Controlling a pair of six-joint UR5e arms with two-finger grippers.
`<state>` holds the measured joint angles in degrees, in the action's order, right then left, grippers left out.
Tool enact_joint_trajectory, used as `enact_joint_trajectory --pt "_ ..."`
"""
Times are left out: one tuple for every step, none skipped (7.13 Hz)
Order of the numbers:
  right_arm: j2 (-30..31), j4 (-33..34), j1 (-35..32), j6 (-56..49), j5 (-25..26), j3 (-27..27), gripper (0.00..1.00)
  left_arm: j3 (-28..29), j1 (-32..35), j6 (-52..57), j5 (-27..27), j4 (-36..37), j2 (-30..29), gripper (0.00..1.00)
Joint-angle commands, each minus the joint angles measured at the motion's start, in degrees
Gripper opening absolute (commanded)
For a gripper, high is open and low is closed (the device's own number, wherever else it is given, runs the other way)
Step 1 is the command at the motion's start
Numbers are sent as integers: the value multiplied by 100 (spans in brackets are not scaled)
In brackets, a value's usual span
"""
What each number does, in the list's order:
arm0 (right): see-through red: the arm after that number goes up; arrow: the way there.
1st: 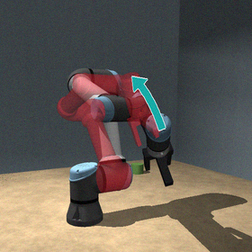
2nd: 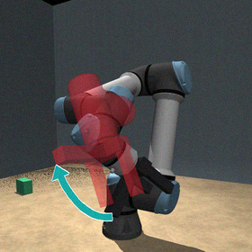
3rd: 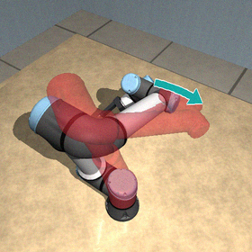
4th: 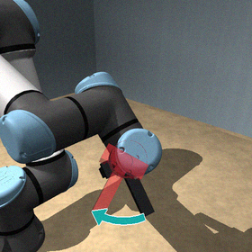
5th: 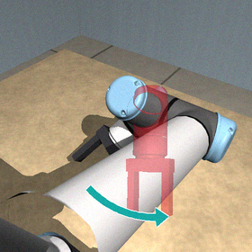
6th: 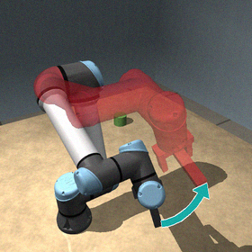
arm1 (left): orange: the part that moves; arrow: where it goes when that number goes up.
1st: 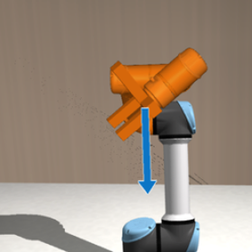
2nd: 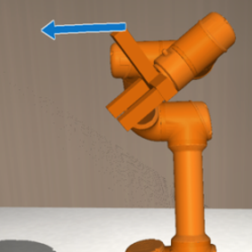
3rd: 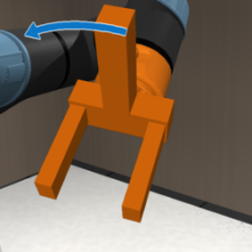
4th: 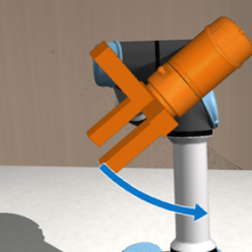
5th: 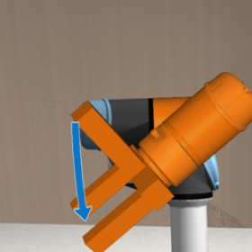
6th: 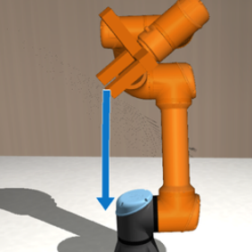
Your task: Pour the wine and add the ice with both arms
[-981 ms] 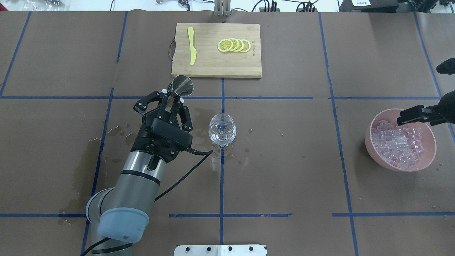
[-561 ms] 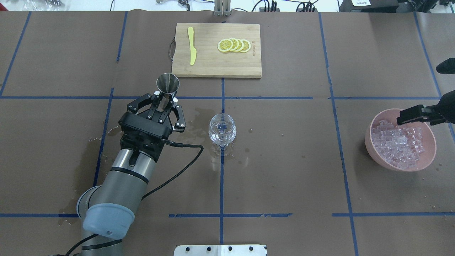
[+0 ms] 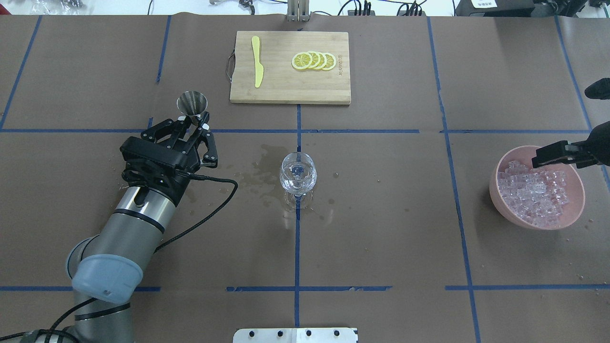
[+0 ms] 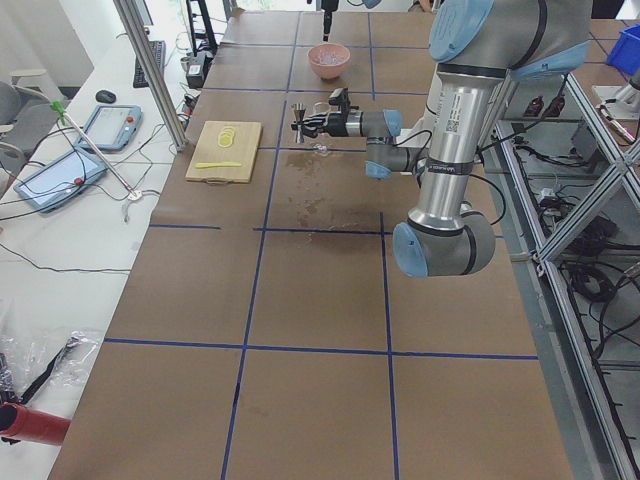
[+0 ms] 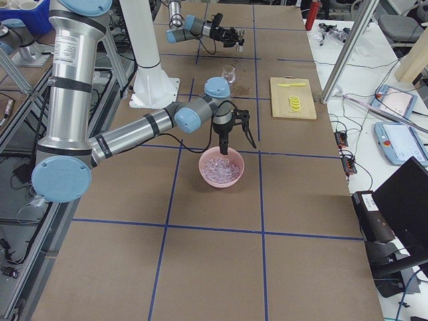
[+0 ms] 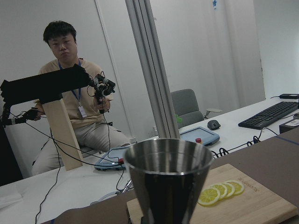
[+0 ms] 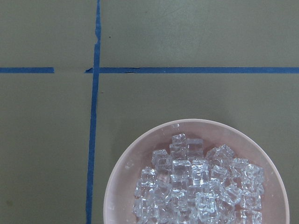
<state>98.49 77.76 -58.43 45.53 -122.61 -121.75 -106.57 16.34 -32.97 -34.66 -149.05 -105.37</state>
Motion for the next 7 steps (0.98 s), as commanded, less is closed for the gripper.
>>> enact_joint_trajectory --pt "4 2 16 0 26 20 100 -450 149 -262 -164 -2 864 0" --pt "21 -7 51 -9 61 37 100 -626 150 -393 -164 -124 1165 0" --pt "47 -7 121 -9 227 38 100 -637 141 -411 -164 -542 1551 0" --pt "74 -7 165 -26 385 38 100 -637 141 -420 -155 -903 1807 0" --pt "283 -329 209 -26 543 72 100 -637 141 -429 -147 -916 1818 0" --pt "520 -1054 262 26 597 264 100 -637 150 -429 -147 -916 1827 0" --pt "601 -1331 271 0 589 492 100 -637 150 -429 -147 -924 1897 0"
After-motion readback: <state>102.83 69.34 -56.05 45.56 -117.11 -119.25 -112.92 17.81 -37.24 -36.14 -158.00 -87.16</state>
